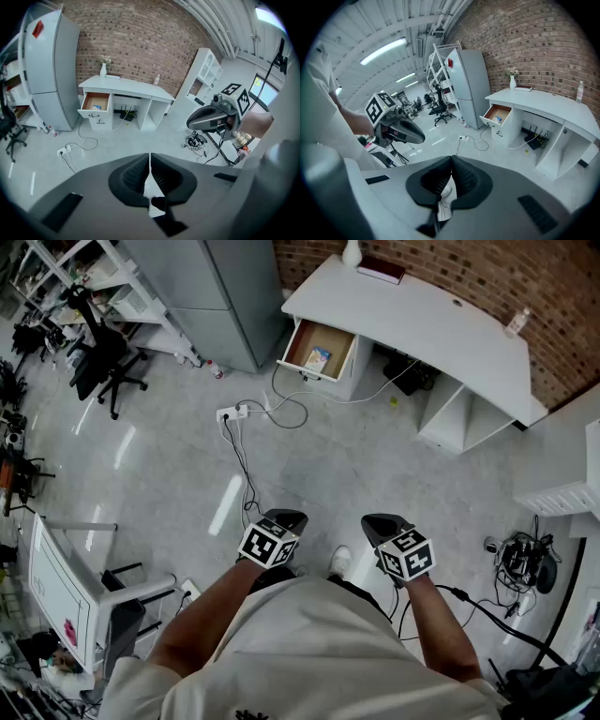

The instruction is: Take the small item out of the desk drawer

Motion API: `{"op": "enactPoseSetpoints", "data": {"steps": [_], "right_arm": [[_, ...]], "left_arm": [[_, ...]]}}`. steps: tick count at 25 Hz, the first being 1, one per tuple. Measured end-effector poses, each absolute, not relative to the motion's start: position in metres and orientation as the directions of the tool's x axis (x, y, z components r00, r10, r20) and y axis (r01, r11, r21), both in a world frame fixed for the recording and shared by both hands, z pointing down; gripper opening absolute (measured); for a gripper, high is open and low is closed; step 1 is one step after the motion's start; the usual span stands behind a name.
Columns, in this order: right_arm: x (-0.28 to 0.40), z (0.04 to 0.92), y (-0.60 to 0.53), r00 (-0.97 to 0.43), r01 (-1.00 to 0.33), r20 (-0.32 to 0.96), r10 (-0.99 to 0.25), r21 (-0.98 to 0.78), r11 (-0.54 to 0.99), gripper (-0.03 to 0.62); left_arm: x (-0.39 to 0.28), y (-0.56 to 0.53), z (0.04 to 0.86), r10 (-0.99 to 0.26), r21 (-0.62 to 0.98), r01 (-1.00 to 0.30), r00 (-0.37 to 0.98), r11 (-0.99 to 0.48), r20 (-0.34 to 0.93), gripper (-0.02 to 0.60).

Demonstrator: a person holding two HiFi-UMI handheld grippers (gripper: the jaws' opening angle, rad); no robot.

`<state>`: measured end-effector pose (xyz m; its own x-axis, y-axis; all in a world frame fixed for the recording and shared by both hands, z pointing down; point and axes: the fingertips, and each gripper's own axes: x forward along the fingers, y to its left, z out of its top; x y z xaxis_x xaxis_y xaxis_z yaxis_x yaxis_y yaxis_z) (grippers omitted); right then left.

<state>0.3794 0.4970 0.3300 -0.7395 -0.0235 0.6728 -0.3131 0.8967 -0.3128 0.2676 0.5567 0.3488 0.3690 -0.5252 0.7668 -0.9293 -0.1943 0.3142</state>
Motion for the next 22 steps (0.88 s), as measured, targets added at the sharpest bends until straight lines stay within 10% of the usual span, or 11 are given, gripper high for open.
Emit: {"op": "enactPoseSetpoints", "data": {"steps": [22], "right_arm": [[0.150,0.341,0.588,-0.709,-0.436,0.698,-0.105,-0.316,0.842,0.031]], "left_arm": [[0.020,0.639,0.356,-0.569,0.308,-0.921,0.390,-0.239,0.724,0.032]]}}
